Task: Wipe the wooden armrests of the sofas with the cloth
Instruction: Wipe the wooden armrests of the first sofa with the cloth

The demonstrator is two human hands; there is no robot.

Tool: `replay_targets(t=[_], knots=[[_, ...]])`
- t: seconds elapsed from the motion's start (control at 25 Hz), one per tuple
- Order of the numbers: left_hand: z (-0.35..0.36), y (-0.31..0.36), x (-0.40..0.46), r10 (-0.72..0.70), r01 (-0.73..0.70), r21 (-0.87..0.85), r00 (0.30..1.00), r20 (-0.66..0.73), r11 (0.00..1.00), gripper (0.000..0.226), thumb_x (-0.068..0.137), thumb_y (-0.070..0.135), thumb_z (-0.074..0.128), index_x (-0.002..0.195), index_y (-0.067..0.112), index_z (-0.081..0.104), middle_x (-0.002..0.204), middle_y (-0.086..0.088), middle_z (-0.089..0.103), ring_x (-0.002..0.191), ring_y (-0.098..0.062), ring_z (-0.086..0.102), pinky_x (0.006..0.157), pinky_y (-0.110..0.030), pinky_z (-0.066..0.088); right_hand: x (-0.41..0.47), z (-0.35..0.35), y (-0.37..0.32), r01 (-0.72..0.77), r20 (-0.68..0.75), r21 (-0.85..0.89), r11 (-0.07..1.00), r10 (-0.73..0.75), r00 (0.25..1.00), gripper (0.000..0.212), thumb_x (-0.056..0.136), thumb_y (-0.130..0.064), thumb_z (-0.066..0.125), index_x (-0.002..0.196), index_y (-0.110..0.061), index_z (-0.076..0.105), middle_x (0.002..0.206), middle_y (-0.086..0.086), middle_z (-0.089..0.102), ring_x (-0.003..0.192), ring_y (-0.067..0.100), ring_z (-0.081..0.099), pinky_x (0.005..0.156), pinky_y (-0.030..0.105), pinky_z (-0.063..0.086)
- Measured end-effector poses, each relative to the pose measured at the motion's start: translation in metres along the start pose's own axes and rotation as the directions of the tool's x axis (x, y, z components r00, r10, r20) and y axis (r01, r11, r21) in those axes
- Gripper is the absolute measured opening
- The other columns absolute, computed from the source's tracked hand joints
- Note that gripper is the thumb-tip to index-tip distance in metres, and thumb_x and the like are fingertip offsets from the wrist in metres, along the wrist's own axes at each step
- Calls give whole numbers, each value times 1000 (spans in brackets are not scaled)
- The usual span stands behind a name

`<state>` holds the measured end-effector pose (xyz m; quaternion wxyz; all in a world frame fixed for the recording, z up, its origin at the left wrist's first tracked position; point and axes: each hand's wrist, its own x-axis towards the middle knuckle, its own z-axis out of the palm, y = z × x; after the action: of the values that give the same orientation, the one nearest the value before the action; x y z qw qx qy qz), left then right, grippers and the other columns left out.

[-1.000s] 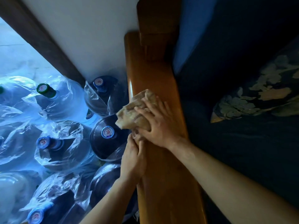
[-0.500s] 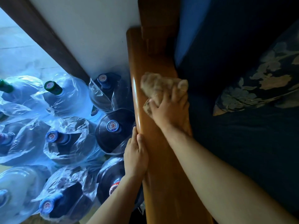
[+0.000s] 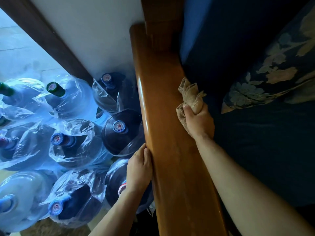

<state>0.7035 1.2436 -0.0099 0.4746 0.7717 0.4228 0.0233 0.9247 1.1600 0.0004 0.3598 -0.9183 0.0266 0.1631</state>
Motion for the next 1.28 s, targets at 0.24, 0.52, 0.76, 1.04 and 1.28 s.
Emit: replay_targets(t=[0.24,0.52,0.76,1.04,1.28], knots=[[1,-6,-5,-31,29,-58,999,-37,998,35,102,29,41,129,36,63,103,7,75,92,-14,69,82,-41,55,-81,38,-8,398,97,-559,727,-420,903,82,91,-69,52,162,-34,31,171,11,24,146,54,32,118,64,30],[-1,-25,-14,-90,91,-32,996,24,995,21,81,17,48,68,19,63,60,2,64,59,-21,59,61,-46,51,-85,36,3,849,504,-329,414,-683,529,68,77,-57,68,141,-37,56,173,-1,24,153,47,25,125,64,16],[5,-12,-16,-137,138,-65,990,23,988,31,93,32,38,83,22,65,67,2,67,66,-19,65,68,-50,55,-62,-18,50,336,34,-204,920,-336,941,68,88,-52,70,146,-24,49,153,10,49,130,38,56,94,44,51],[-10,-21,-21,-244,252,-165,967,69,953,39,77,3,44,97,19,74,72,6,75,61,-10,69,54,-27,52,-139,16,32,391,110,-537,748,-397,911,81,90,-64,57,159,-27,37,170,17,26,151,54,25,122,66,23],[-35,-45,-28,-280,275,-102,959,-39,956,30,55,10,44,70,11,71,57,-5,69,60,-29,68,58,-40,54,-147,11,51,892,591,-304,334,-668,452,79,76,-55,77,147,-32,53,173,2,22,157,45,15,128,59,8]])
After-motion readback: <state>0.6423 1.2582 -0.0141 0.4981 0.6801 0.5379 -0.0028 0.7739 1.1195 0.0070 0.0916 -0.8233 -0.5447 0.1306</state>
